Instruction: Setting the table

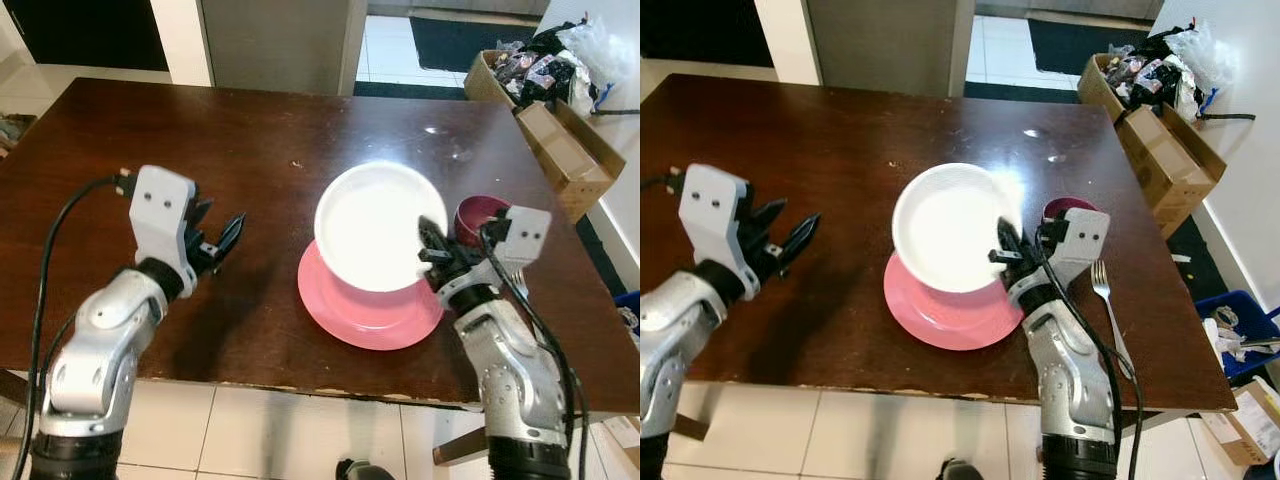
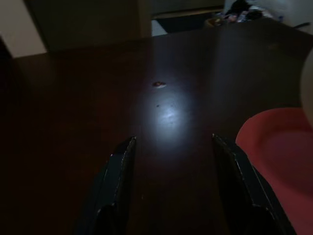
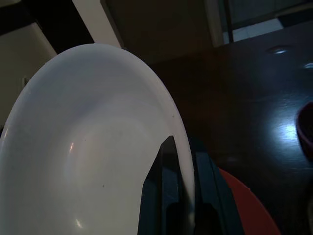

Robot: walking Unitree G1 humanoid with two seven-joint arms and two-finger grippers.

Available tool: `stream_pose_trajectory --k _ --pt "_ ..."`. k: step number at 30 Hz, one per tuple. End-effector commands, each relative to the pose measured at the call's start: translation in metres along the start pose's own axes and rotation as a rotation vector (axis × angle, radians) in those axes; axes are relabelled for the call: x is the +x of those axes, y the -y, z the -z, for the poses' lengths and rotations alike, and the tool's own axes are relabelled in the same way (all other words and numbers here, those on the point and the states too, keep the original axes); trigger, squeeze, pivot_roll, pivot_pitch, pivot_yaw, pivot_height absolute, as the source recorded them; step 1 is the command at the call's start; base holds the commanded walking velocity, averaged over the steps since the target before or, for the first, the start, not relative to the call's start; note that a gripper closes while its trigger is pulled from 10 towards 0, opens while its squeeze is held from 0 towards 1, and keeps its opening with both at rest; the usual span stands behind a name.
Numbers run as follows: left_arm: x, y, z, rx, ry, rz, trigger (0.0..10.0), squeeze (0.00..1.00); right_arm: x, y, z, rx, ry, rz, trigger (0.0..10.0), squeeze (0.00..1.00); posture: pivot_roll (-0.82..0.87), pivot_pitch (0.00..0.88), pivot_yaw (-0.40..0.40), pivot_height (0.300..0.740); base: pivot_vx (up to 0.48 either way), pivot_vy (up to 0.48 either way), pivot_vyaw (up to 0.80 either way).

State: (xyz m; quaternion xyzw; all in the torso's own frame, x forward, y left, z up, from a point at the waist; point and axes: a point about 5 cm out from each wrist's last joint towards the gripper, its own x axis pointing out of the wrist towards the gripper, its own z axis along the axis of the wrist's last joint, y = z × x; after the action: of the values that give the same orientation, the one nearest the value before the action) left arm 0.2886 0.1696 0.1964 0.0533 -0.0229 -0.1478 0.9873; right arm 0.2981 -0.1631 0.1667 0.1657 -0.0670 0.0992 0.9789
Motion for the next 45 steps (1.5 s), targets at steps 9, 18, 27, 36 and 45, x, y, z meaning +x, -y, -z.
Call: stream_pose_trajectory --k 9,18,27,36,45 --pt "-0.0043 0.0005 0.0051 0.019 -0.014 -0.07 10.0 0.0 0.0004 0.0006 -0.0125 -0.089 0.059 0.018 10.0 0.0 -0.06 0.045 0.016 0.74 -0.028 0.0 0.0" --pt "-0.0033 0.0044 0.0036 0.031 -0.001 -0.071 10.0 0.0 0.0002 -0.0001 -0.0108 -0.079 0.055 0.021 10.0 0.0 -0.07 0.046 0.019 0.74 -0.342 0.0 0.0" --pt "-0.0025 0.0045 0.0024 0.034 0.002 -0.071 10.0 0.0 0.0007 0.0018 -0.0083 -0.073 0.052 0.032 10.0 0.0 -0.06 0.046 0.023 0.74 -0.362 0.0 0.0" --pt "-0.0018 0.005 0.0021 0.033 0.002 -0.067 10.0 0.0 -0.0001 0.0029 -0.0071 -0.069 0.048 0.04 10.0 0.0 -0.06 0.048 0.028 0.74 -0.34 0.0 0.0" --pt "-0.0011 0.005 0.002 0.033 0.001 -0.066 10.0 0.0 -0.0001 0.0036 -0.006 -0.064 0.047 0.045 10.0 0.0 -0.06 0.046 0.029 0.74 -0.33 0.0 0.0"
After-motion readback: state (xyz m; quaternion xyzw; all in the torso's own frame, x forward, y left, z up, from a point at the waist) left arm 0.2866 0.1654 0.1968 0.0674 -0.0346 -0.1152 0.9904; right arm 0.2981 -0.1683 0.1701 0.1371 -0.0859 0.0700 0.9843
